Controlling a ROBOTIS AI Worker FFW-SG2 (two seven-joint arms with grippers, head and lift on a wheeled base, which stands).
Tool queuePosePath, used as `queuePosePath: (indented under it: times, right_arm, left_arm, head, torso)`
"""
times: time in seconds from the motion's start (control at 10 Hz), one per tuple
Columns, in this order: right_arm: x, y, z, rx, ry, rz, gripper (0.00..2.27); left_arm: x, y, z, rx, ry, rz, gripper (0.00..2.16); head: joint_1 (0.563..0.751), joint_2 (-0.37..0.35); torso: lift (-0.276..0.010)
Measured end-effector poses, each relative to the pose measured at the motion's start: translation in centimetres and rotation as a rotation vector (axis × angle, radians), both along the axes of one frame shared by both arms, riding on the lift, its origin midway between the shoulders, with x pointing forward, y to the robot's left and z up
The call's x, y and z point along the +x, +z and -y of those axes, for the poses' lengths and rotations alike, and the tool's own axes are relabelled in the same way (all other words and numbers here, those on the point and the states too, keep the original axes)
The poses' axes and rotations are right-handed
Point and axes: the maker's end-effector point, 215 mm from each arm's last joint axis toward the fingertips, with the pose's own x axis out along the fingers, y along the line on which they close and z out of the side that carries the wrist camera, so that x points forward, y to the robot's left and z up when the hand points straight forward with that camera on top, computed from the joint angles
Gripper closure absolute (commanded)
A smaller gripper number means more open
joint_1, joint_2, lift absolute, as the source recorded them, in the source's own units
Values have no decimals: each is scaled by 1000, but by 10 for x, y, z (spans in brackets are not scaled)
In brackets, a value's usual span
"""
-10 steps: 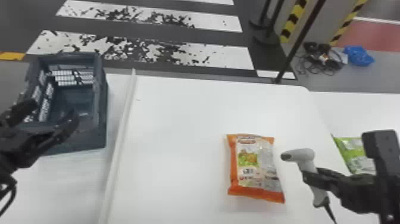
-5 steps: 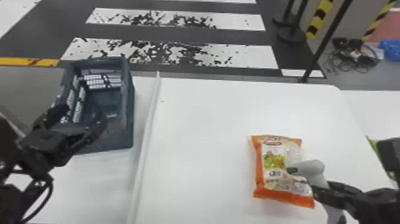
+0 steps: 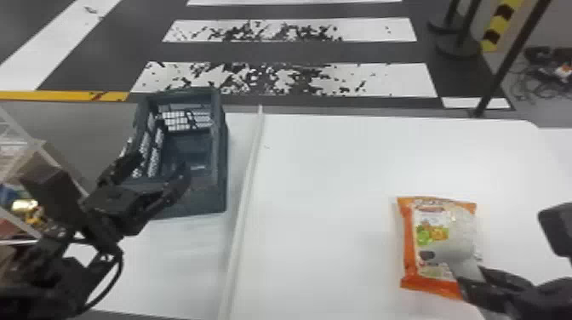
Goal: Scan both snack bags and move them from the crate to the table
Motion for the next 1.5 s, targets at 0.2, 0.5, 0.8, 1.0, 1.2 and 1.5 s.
queuePosePath:
  times: [0.2, 0.5, 0.8, 1.0, 1.2, 1.5]
  right_arm:
    - [1, -6, -2, -13, 6, -9, 2250]
    - [2, -6, 0, -24, 4, -5, 2250]
    - [26, 0, 38, -95, -62, 57, 2250]
    - [53, -3, 74, -113, -118, 104, 2250]
    - [83, -16, 109, -123, -164, 138, 2250]
    - [119, -45, 143, -149, -193, 177, 2250]
  left_arm:
    - [0, -1, -2, 1, 3, -2, 83]
    - [0, -1, -2, 0, 3, -1, 83]
    - [0, -1, -2, -1, 2, -2, 83]
    - [0, -1, -2, -2, 2, -2, 83]
    - [0, -1, -2, -2, 1, -1, 83]
    - [1, 1, -2, -2, 1, 1, 83]
  head:
    - [695, 109]
    - [695, 107]
    - [695, 46]
    - [695, 0]
    - [695, -53]
    - [695, -96]
  torso:
    - [-88]
    - [-88]
    - [-88]
    - [-88]
    - [-88]
    - [-88]
